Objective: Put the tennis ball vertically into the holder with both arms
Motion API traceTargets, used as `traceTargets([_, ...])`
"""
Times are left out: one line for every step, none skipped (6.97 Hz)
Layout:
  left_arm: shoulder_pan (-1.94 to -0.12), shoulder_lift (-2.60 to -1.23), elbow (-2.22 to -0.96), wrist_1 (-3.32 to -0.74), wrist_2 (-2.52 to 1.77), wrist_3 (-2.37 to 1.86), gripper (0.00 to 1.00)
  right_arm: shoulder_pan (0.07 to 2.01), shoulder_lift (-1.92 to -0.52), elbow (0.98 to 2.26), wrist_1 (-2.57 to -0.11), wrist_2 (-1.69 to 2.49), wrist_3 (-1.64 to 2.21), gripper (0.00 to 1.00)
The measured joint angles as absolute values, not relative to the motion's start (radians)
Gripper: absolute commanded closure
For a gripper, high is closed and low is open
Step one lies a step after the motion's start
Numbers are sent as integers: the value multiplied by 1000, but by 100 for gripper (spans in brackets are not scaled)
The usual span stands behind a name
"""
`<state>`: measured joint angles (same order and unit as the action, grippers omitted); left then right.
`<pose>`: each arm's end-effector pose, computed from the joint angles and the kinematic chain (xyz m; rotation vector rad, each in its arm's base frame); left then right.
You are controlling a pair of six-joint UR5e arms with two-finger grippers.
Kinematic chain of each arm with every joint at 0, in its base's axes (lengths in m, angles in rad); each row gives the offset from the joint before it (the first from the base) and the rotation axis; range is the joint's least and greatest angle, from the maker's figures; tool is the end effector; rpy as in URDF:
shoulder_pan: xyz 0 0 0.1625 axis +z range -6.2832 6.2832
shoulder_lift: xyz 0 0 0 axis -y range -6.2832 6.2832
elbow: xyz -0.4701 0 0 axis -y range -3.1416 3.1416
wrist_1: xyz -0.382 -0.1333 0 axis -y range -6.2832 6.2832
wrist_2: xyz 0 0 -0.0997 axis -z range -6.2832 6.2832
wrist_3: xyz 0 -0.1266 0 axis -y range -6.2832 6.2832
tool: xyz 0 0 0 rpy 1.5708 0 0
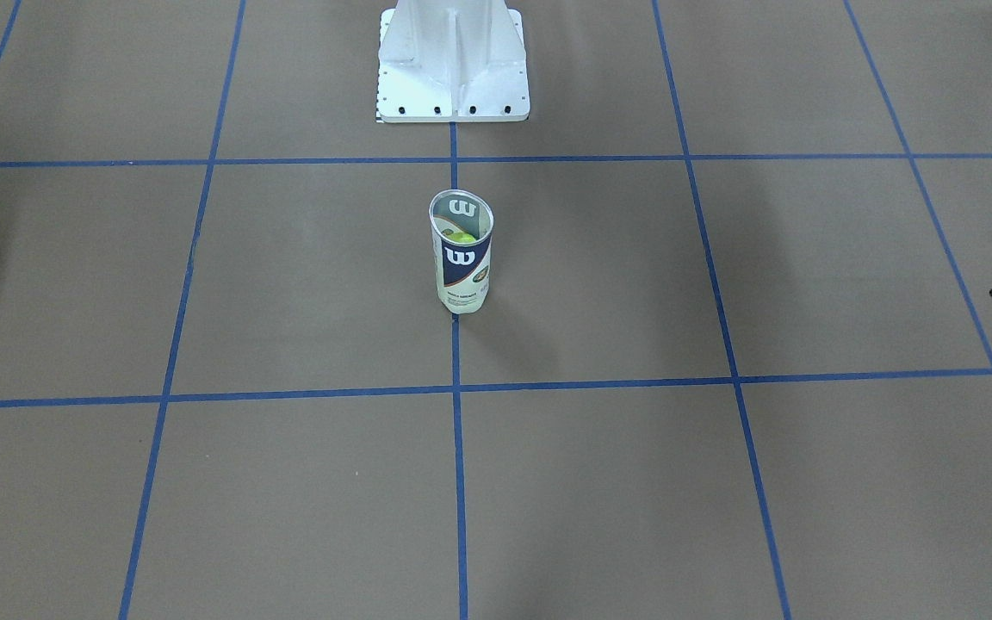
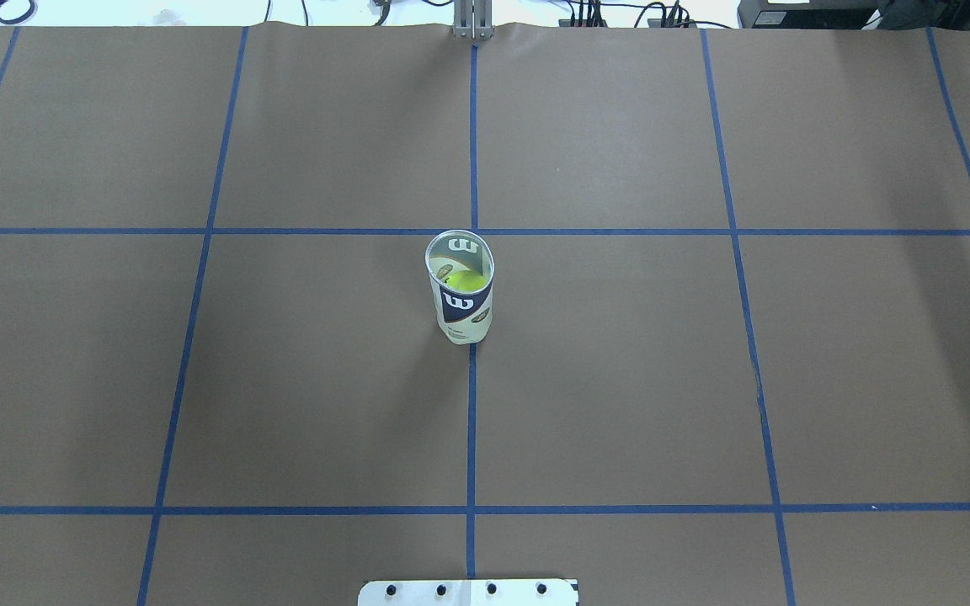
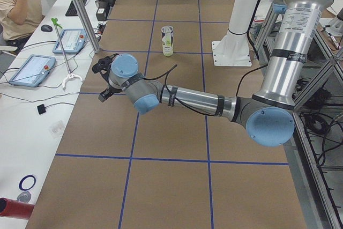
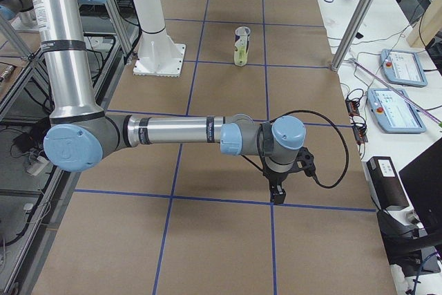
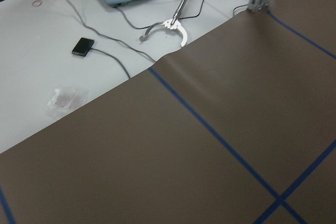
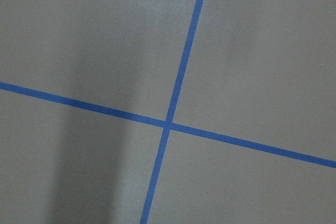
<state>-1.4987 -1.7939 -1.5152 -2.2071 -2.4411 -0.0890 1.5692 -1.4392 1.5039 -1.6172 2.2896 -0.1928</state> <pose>0.0074 -0.6097 0.5421 0.6825 0.8791 0.3342 0.0491 -0.5444 0.6973 0.0862 -0.7150 -0.1925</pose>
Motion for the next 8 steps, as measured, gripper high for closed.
traceTargets([-1522, -1773, -1517, -2074, -2411, -49, 1, 1569, -1444, 1505, -1616, 2290, -186, 0])
traceTargets([-1532, -1730, -1518, -1990, -2379, -31, 1, 1569, -1447, 1509, -1616, 2290, -172, 0])
traceTargets([-1534, -1688, -1529, -1899, -2363, -24, 1, 1569, -1448, 1513, -1615, 2291, -154, 0])
traceTargets([-1537, -1652, -1559, -1794, -2357, -21, 1, 1569, -1448, 1517, -1615, 2292, -145, 0])
traceTargets([-1544, -1630, -1591, -1674, -2355, -21, 1, 1569, -1448, 1519, -1615, 2295, -140, 0])
traceTargets([-1553, -1622, -1609, -1557, -2353, -22, 1, 1569, -1448, 1520, -1615, 2296, -137, 0])
traceTargets([-1560, -1617, -1614, -1478, -2352, -23, 1, 1569, -1447, 1520, -1615, 2296, -133, 0])
traceTargets([-1563, -1613, -1618, -1449, -2352, -23, 1, 1569, -1446, 1520, -1615, 2296, -130, 0])
